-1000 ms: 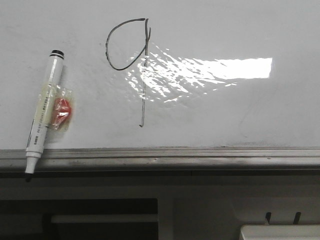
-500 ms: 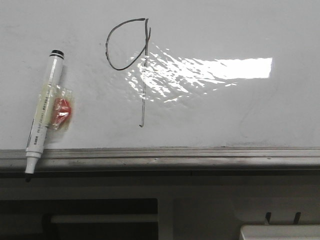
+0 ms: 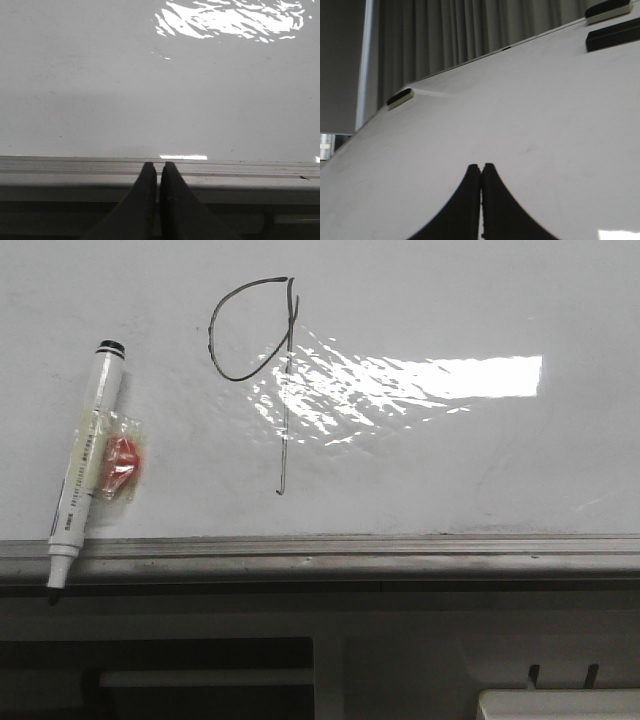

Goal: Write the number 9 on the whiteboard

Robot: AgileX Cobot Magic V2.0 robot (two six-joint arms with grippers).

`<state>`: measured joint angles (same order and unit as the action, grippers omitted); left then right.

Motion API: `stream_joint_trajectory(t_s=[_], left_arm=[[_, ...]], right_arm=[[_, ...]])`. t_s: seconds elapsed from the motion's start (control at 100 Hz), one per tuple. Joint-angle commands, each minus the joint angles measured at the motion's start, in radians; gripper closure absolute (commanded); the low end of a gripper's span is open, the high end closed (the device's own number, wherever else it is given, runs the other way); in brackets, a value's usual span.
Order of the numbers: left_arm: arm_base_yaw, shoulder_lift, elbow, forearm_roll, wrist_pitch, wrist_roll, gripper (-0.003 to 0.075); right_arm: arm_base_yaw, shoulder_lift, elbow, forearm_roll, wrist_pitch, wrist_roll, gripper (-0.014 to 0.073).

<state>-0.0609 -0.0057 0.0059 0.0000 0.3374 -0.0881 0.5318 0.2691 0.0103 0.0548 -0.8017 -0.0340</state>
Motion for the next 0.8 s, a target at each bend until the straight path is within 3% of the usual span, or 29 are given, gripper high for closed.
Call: stream_joint_trajectory(t_s=[0.0, 0.18, 0.4, 0.52, 0.79], left_arm=[[0.001, -0.026, 0.04, -0.012, -0.045, 0.0, 0.074], [0.001, -0.026, 0.04, -0.012, -0.045, 0.0, 0.074], [0.001, -0.026, 0.04, -0.012, -0.045, 0.0, 0.074], [0.001, -0.026, 0.04, -0.012, -0.045, 0.0, 0.074], [0.001, -0.026, 0.04, -0.012, -0.047, 0.0, 0.074]], right_arm=[[-0.117, -0.009, 0.026, -0.093, 0.0, 0.086, 0.0663], [-0.324, -0.1, 0.026, -0.231, 0.279, 0.308, 0.0663], [-0.501, -0.158, 0.026, -0.242, 0.489, 0.308, 0.0663], [-0.583, -0.187, 0.026, -0.17, 0.625, 0.233, 0.0663], [-0.613, -0.295, 0.028, -0.12, 0.96, 0.111, 0.0663]])
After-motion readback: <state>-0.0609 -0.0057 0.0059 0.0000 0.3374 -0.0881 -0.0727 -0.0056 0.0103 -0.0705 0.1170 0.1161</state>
